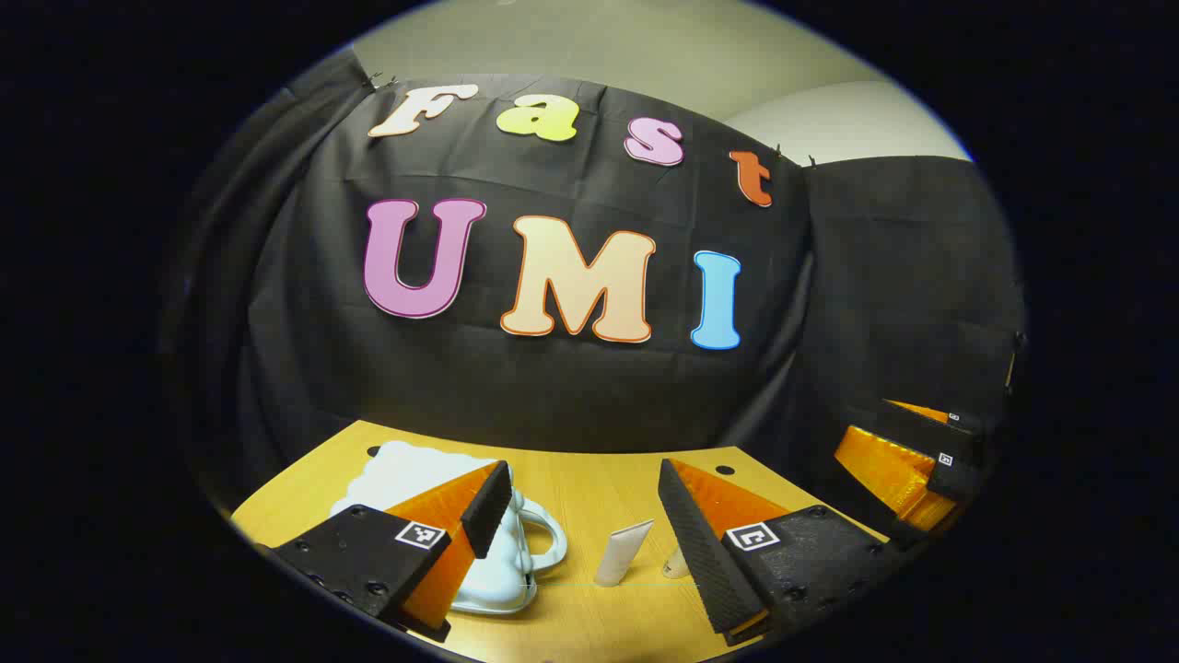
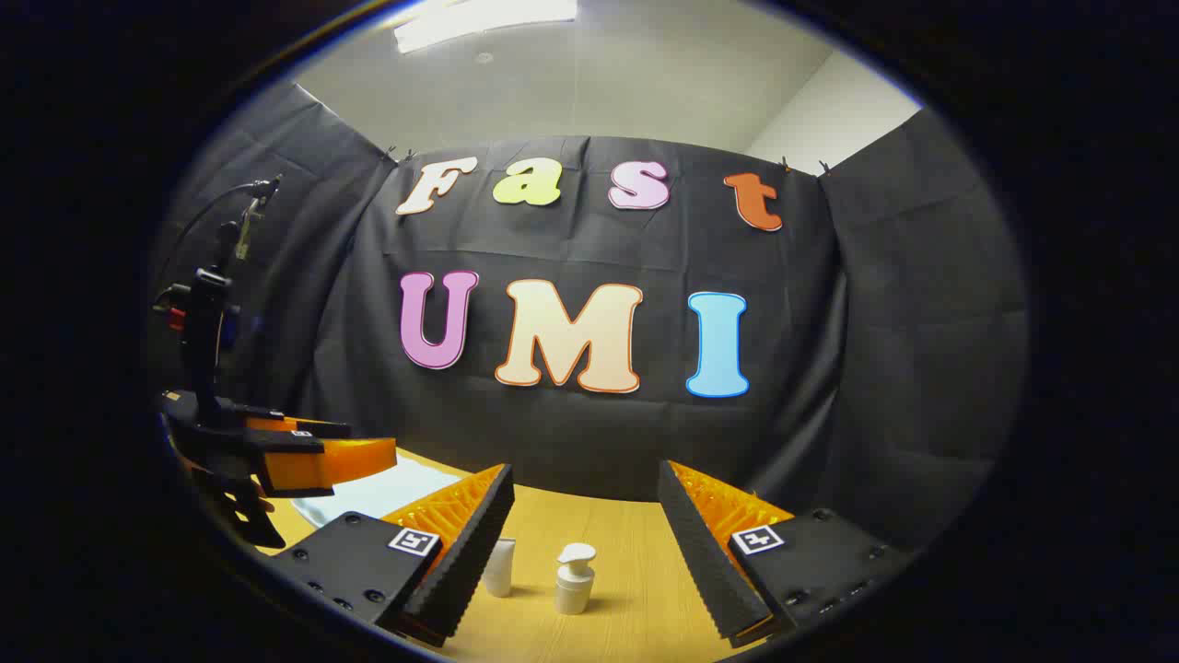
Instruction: First open the suitcase, pack the skin care products into it, and then close the suitcase.
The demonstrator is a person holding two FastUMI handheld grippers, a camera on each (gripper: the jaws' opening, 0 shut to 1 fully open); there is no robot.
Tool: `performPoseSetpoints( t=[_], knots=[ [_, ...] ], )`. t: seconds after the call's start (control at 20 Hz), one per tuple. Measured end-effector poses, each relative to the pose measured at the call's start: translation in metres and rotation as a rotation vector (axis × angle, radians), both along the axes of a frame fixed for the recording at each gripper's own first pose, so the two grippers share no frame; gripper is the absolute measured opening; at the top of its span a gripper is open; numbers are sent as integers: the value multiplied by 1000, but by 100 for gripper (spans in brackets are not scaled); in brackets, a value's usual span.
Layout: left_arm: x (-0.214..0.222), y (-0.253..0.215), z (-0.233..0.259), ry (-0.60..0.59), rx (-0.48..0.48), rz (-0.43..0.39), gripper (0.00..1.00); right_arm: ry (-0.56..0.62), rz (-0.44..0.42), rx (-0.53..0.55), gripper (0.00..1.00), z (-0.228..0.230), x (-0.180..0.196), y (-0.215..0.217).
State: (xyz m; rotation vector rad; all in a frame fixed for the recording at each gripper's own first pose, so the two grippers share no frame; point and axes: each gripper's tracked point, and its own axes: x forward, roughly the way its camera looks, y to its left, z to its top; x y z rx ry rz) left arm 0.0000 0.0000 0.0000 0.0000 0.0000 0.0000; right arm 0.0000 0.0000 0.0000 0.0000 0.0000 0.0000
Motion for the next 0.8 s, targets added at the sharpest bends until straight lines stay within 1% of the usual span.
performPoseSetpoints(
  t=[0.05, 0.1, 0.15, 0.2, 0.65, 0.8],
  knots=[
    [2, 2, -2, 6, -1, 2, 94, -2, -3, 0, 99, 1, 1, -1],
    [2, 5, -2, 9, -5, 5, 94, -3, -3, 4, 96, 2, 2, -1],
    [2, 7, -4, 12, -10, 8, 94, -1, -4, 10, 99, 1, 4, -1],
    [3, 8, -5, 16, -13, 12, 94, 1, -6, 12, 100, 0, 4, -3],
    [2, 18, -11, 34, -4, 40, 95, 35, -32, 34, 99, -12, 9, -17],
    [3, 20, -12, 45, 32, 37, 94, 37, -31, 55, 99, -14, 7, -18]
  ],
)
